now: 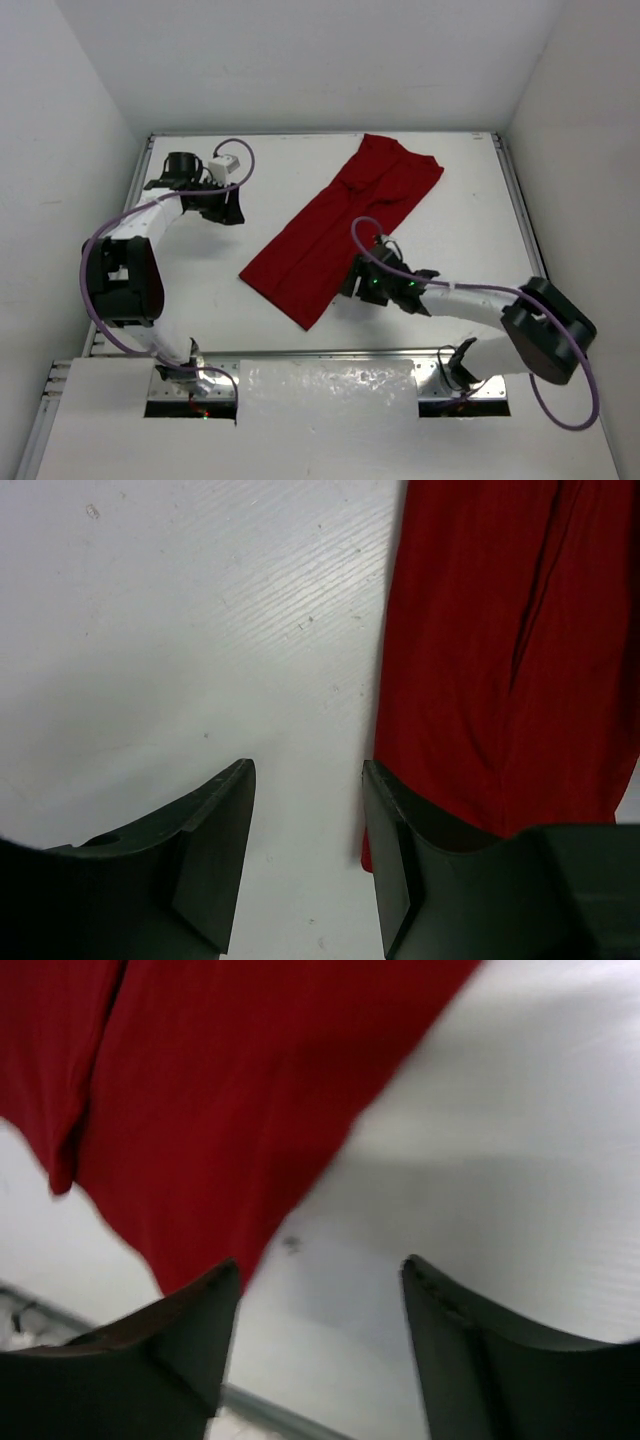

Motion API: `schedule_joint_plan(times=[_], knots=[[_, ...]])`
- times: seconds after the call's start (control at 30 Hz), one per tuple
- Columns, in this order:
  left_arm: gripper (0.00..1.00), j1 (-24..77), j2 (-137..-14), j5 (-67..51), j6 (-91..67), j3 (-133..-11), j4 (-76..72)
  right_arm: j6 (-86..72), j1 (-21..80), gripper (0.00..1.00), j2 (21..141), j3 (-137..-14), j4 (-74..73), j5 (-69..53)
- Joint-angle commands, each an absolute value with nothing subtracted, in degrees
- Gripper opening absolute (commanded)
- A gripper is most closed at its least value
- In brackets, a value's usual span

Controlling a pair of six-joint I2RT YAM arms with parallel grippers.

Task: Fold and stack the t-shirts
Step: Rotate the tshirt 90 degrees

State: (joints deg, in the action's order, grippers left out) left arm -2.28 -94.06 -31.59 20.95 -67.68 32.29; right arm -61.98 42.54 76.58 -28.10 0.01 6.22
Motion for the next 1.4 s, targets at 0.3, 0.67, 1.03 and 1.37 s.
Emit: schedule_joint_plan(times=[0.3,0.67,1.03,1.37], knots=[[0.45,-1.6,-92.7,-34.1,21.4,-67.2,29.6,-77.7,53.4,0.53,96.9,-33.6,18.4,-3.2],[0.4,-0.5,-92.6,-41.3,28.6,-67.4,31.0,-82.7,51.4,0.0,91.8,-21.4,19.8,-2.0],[0.37,25.6,-95.4,-39.6,74.7,-73.2,51.5,-62.1,33.8,0.0,64.6,-6.2,-6.0,-12.0],[0.44,44.6,-89.2,-28.7,115.5,-56.4,56.4,-49.1,24.4,0.0,53.6,-5.5,-22.7,-17.5]])
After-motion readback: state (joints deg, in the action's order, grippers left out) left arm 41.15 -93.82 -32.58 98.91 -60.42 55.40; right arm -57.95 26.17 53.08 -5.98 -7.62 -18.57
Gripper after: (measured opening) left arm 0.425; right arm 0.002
